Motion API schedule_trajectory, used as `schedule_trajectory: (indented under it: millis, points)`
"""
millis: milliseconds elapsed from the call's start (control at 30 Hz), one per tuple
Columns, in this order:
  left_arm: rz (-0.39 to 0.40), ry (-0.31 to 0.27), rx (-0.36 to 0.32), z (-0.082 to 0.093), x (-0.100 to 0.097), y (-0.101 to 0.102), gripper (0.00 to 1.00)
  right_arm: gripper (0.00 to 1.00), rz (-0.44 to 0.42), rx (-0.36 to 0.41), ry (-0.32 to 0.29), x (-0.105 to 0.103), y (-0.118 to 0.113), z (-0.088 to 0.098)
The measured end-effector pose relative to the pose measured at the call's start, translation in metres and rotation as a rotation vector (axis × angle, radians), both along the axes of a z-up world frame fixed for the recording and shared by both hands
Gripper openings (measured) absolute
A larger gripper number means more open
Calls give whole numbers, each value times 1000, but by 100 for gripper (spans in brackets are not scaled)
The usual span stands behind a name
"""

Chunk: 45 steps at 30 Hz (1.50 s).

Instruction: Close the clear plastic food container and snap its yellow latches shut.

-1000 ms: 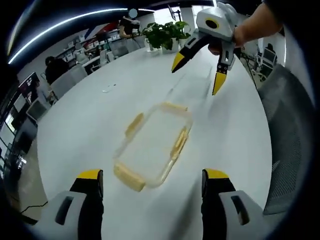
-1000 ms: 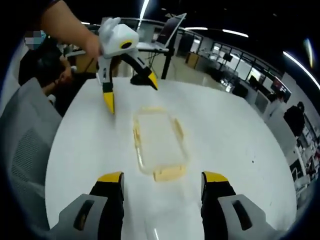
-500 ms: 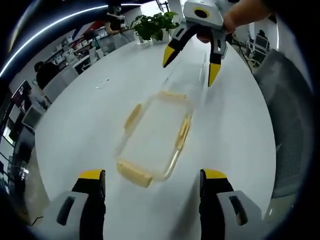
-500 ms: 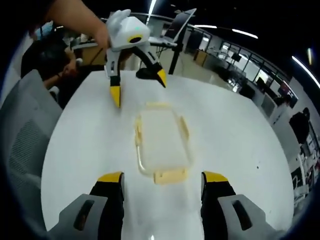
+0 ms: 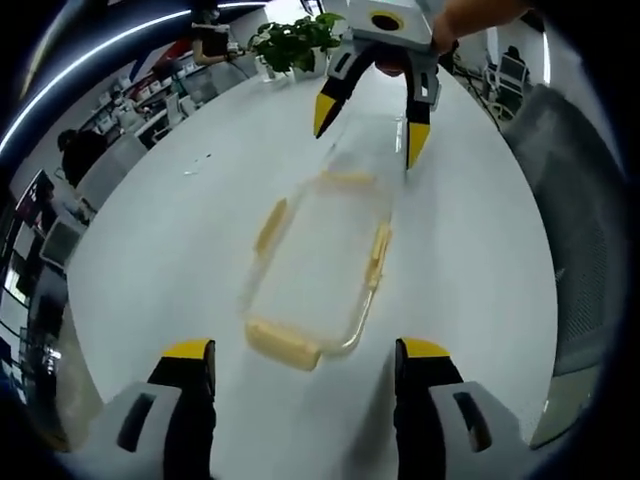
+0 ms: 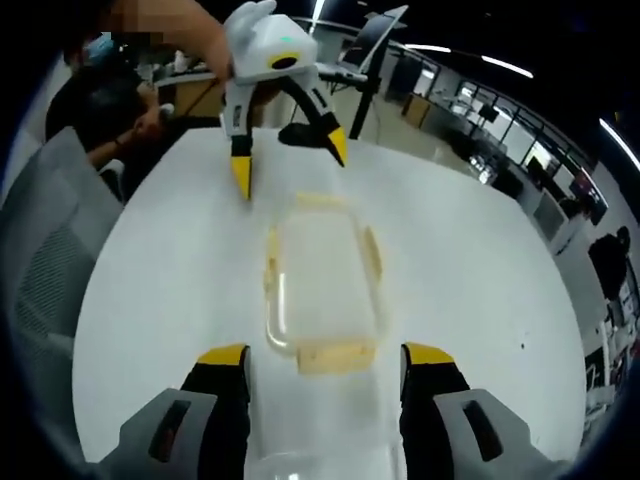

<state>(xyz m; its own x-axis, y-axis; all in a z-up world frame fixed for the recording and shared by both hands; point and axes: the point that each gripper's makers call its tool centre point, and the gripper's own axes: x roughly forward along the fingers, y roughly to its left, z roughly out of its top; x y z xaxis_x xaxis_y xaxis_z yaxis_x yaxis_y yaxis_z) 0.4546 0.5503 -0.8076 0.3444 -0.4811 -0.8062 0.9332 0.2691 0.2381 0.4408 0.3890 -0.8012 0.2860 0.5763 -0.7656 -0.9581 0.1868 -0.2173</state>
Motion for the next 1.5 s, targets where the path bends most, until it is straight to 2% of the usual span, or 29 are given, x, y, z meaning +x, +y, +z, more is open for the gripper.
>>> schedule_trajectory:
  millis: [167, 400, 533, 633, 900, 1067, 1500]
  points:
    - [-11, 2, 13, -1, 5, 2, 71, 56, 9, -12, 12, 3, -1, -3]
    - [-55, 3, 53, -6, 9, 3, 70, 56, 27, -31, 34, 7, -2, -8]
    - [-67, 10, 58, -7, 12, 3, 69, 55, 47, -55, 43, 7, -3, -12]
    - [-97, -6, 59, -5, 14, 0, 65, 55, 56, -62, 59, 7, -1, -15]
    - [-118, 21, 71, -11, 17, 0, 65, 54, 74, -83, 86, 10, 1, -20]
    - [-149, 48, 95, -17, 15, 4, 64, 52, 51, -78, 122, 13, 1, -22]
    - [-198, 67, 116, -21, 22, 2, 62, 49, 79, -109, 155, 13, 3, -29]
